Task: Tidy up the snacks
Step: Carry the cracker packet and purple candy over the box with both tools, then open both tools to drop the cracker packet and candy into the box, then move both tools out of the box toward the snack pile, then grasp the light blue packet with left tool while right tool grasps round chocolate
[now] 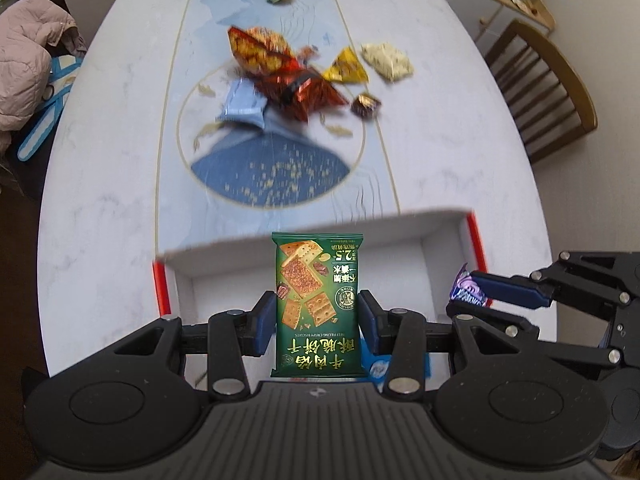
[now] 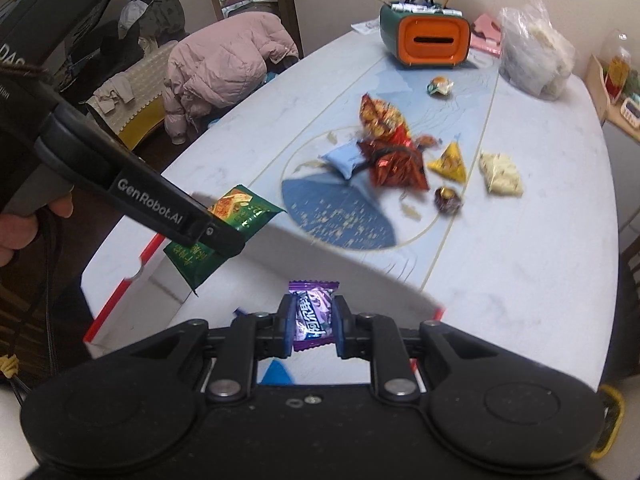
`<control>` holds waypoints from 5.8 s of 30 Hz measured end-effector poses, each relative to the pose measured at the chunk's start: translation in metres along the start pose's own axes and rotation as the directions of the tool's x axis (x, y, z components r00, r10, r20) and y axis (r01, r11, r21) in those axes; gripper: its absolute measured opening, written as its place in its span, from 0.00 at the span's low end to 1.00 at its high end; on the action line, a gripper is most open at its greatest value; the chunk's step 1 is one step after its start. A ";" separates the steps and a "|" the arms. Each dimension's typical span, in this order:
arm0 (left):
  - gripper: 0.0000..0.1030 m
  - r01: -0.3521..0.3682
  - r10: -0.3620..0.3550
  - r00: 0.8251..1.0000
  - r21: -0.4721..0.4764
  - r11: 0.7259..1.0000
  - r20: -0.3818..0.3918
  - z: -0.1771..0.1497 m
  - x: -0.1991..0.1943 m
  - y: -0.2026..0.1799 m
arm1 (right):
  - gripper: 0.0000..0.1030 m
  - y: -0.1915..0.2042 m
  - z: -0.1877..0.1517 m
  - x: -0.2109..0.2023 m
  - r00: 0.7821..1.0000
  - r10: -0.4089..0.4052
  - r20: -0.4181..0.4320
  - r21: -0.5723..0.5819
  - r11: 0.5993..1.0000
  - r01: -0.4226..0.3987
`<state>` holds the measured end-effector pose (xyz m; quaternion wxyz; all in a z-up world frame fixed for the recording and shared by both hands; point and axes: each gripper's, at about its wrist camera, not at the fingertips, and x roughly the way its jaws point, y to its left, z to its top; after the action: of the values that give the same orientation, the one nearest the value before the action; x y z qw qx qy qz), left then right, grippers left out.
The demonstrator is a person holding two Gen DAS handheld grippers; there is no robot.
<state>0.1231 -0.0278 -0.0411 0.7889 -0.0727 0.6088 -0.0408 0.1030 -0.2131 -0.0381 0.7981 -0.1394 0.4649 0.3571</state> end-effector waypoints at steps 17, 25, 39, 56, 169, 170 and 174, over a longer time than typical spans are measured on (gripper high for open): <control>0.41 -0.038 0.044 0.989 0.042 0.998 -0.145 -0.053 0.058 0.002 | 0.17 0.027 -0.058 0.051 0.990 -0.001 -0.140 0.095 0.995 0.015; 0.41 -0.057 0.065 0.982 0.049 0.997 -0.176 -0.062 0.077 0.001 | 0.17 0.027 -0.069 0.063 0.984 -0.012 -0.179 0.138 0.990 0.037; 0.41 -0.049 0.060 0.979 0.057 0.997 -0.195 -0.068 0.090 0.004 | 0.20 0.026 -0.075 0.073 0.979 -0.021 -0.201 0.191 0.980 0.060; 0.54 0.007 -0.001 0.998 0.093 0.996 -0.063 -0.063 0.043 -0.006 | 0.32 0.029 -0.060 0.036 0.995 -0.041 -0.093 0.203 0.977 0.059; 0.53 -0.086 0.073 0.988 -0.088 0.992 -0.139 0.203 0.175 0.095 | 0.33 -0.166 0.114 0.199 0.973 -0.147 -0.180 0.063 0.985 0.160; 0.53 -0.085 0.073 0.988 -0.088 0.993 -0.133 0.201 0.170 0.095 | 0.33 -0.165 0.114 0.195 0.973 -0.144 -0.178 0.069 0.985 0.158; 0.53 -0.086 0.076 0.991 -0.088 0.992 -0.111 0.195 0.149 0.091 | 0.33 -0.159 0.113 0.174 0.979 -0.135 -0.155 0.074 0.986 0.148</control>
<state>0.3479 0.0522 -0.1501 0.7517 -0.0819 0.6542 0.0156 0.3410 -0.1865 -0.1423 0.7896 -0.1646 0.5271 0.2677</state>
